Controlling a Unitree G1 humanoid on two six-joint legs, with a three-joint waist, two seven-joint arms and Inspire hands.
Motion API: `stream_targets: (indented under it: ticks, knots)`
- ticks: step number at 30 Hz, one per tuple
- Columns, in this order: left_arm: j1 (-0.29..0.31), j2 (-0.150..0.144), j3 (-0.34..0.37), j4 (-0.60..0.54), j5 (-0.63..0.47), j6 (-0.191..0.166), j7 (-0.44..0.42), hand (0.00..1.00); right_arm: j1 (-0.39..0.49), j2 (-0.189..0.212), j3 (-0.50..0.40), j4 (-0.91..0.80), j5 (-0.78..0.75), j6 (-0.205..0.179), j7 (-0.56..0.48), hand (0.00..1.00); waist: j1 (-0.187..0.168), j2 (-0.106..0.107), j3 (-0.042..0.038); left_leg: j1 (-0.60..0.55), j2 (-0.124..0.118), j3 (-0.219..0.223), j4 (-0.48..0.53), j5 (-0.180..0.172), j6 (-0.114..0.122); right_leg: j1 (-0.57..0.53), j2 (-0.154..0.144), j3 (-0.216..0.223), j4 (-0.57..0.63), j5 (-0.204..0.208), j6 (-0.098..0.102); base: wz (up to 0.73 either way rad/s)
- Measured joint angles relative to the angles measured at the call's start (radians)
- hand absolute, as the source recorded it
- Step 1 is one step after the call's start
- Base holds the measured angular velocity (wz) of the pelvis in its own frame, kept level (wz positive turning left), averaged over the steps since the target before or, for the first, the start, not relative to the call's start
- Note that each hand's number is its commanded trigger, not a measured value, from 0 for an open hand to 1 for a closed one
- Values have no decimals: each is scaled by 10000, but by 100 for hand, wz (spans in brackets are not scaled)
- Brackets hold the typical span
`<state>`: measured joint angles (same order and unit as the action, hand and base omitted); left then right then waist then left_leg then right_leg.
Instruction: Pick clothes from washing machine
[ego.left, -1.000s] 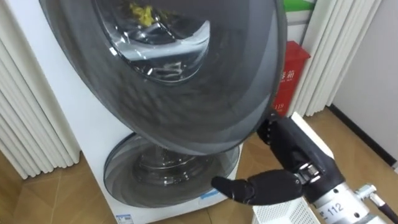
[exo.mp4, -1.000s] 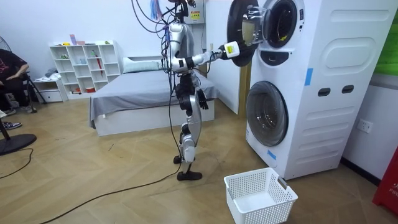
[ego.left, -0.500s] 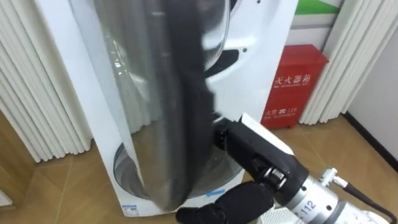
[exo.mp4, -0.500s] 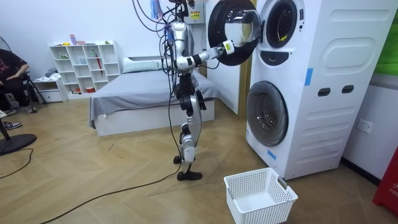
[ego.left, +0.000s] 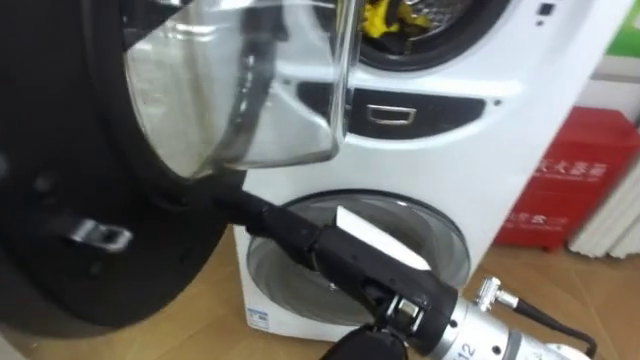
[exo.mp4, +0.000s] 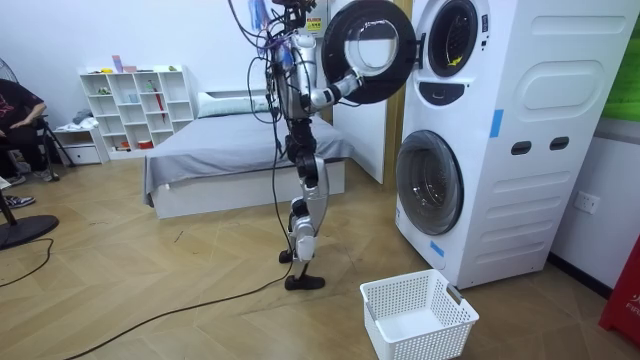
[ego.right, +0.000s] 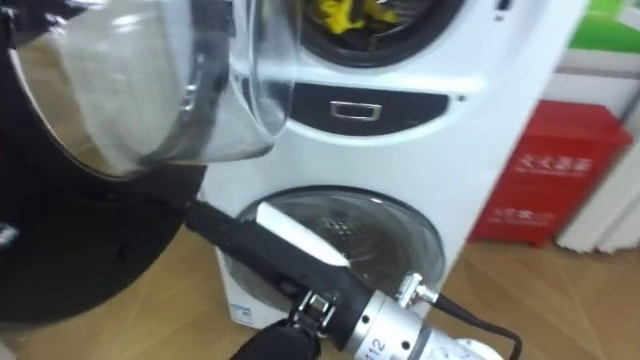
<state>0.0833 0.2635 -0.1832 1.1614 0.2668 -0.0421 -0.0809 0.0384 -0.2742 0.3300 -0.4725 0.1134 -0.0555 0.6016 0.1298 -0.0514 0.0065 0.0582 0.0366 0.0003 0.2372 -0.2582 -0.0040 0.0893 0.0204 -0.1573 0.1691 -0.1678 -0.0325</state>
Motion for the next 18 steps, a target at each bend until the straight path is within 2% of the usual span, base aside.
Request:
stream_targets:
  ticks: [11, 14, 18]
  knots:
    - [79, -30, 210, -19, 17, -22, -70, 0, -7, 82, 96, 2, 1, -6, 223, 0, 364, -2, 16, -114, -142, -576, 24, 16, 28, 154, -38, -440, -12, -43, 72, 15]
    - [141, -32, 212, -23, 15, -34, 136, 0, -44, 97, 525, 8, -72, -8, 99, 0, 601, 7, 22, -124, -145, -601, 16, 20, 33, 190, -53, -580, -15, -48, 80, 10]
    - [276, -112, 213, -22, 17, -18, 140, 0, -234, 185, 1070, 151, -446, -8, -41, 0, 863, 55, 74, -170, -222, -781, 27, 48, 69, 233, -160, -755, -15, -88, 145, 17]
